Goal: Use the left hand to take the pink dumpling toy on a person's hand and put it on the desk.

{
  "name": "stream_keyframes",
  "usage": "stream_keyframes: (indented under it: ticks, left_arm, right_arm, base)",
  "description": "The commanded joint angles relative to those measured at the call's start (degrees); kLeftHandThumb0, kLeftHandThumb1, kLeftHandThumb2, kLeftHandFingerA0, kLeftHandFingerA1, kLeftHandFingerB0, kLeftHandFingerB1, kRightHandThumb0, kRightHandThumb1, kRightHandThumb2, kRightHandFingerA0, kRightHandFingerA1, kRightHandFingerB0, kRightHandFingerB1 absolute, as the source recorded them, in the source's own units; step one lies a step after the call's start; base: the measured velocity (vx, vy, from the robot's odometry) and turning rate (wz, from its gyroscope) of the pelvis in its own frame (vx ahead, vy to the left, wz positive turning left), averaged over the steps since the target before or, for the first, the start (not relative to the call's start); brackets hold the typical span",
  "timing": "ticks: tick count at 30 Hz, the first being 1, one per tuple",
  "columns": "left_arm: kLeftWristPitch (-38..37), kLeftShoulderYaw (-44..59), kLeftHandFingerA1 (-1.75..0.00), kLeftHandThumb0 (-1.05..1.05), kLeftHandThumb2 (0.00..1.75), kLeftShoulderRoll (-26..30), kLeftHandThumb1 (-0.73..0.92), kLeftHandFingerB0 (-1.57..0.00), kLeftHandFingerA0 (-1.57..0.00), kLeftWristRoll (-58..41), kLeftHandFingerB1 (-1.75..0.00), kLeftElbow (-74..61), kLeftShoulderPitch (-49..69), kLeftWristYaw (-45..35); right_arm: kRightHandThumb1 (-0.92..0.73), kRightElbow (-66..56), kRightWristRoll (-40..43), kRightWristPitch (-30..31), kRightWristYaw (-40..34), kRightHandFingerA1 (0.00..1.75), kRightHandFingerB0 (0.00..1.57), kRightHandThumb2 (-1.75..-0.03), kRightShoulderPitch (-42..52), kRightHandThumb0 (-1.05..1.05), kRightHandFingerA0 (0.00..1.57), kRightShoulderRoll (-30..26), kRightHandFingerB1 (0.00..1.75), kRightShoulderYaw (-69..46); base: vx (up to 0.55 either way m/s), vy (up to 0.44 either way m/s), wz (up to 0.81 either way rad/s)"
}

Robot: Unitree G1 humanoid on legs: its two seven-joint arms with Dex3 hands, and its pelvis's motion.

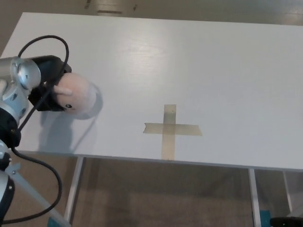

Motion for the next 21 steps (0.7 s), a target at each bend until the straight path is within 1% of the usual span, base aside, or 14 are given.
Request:
stream_keyframes:
  ticks: [1,2,3,4,5,6,12,17,21]
  left_arm:
    - [-1.4,0.4,-0.45,-0.58,0.70,-0.4,0.42,-0.06,-0.31,-0.7,-0.29,-1.3,1.5,1.5]
    - [-1.1,0.4,-0.45,-0.58,0.70,-0.3,0.42,-0.06,-0.31,-0.7,-0.29,-1.7,1.5,1.1]
    - [-0.6,0.3,-0.34,-0.61,0.78,-0.3,0.39,-0.04,-0.04,-0.5,-0.23,-2.1,1.5,0.8]
    - [-0.2,0.2,-0.34,-0.61,0.78,-0.3,0.39,-0.04,-0.04,-0.3,-0.23,-2.3,1.4,0.6]
    - [0.2,-0.3,-0.12,-0.67,0.81,-0.2,0.38,0.00,0.00,0.3,-0.18,-3.1,1.6,0.5]
    - [0.6,-0.6,0.00,-0.74,0.84,-0.1,0.41,0.00,0.00,0.8,-0.10,-4.2,1.9,0.5]
    - [2.3,0.0,0.00,-0.73,0.84,0.3,0.39,0.00,0.00,0.2,-0.08,-8.8,3.5,-0.9]
    - [2.1,1.0,-0.01,-0.72,0.83,1.0,0.38,0.00,0.00,-0.7,-0.09,-12.2,4.6,-1.7]
    - [3.2,2.1,0.00,-0.72,0.83,2.0,0.38,0.00,0.00,-1.4,-0.09,-15.6,4.7,-3.7]
  right_arm:
    - [-0.69,0.1,-0.1,0.3,0.6,0.45,0.55,-0.60,0.4,-0.25,0.65,-0.5,0.42,-0.1]
    - [-0.69,0.1,0.0,0.3,0.6,0.45,0.55,-0.60,0.4,-0.25,0.65,-0.5,0.42,-0.2]
    - [-0.69,0.1,0.0,0.2,0.6,0.45,0.55,-0.60,0.4,-0.25,0.65,-0.5,0.42,-0.3]
    - [-0.69,0.1,0.1,0.2,0.6,0.45,0.55,-0.60,0.4,-0.25,0.65,-0.4,0.42,-0.3]
    - [-0.69,0.1,0.1,0.2,0.6,0.45,0.55,-0.60,0.3,-0.26,0.65,-0.4,0.42,-0.3]
    - [-0.69,0.1,0.0,0.2,0.7,0.45,0.55,-0.60,0.3,-0.26,0.65,-0.4,0.42,-0.3]
    - [-0.69,0.0,-0.1,0.2,0.7,0.45,0.55,-0.60,0.3,-0.26,0.65,-0.5,0.42,-0.1]
    - [-0.69,0.0,-0.2,0.3,0.7,0.44,0.55,-0.60,0.2,-0.25,0.65,-0.4,0.42,-0.1]
    - [-0.69,0.0,-0.3,0.2,0.7,0.44,0.55,-0.60,0.3,-0.25,0.64,-0.5,0.42,0.1]
  base:
    - [0.00,0.000,0.00]
    - [0.00,0.000,0.00]
    - [0.00,0.000,0.00]
    - [0.00,0.000,0.00]
    - [0.00,0.000,0.00]
    - [0.00,0.000,0.00]
    - [0.00,0.000,0.00]
    - [0.00,0.000,0.00]
    - [0.00,0.000,0.00]
